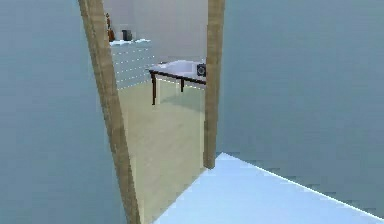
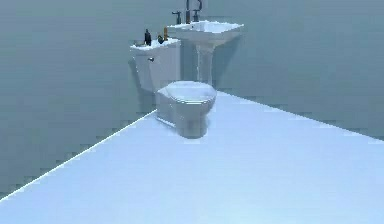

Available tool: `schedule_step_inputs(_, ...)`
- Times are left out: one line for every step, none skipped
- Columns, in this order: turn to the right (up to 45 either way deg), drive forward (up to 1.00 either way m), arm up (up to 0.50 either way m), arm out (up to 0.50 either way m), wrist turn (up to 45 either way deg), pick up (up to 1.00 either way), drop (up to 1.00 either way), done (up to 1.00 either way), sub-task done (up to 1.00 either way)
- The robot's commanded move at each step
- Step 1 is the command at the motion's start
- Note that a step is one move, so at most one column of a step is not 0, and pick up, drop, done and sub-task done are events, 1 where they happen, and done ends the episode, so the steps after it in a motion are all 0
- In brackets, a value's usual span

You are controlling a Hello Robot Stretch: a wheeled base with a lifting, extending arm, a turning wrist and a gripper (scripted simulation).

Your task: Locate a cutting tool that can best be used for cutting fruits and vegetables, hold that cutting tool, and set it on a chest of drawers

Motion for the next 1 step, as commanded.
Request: schedule_step_inputs(0.0, 0.60, 0.00, 0.00, 0.0, 0.00, 0.00, 0.00, 0.00)
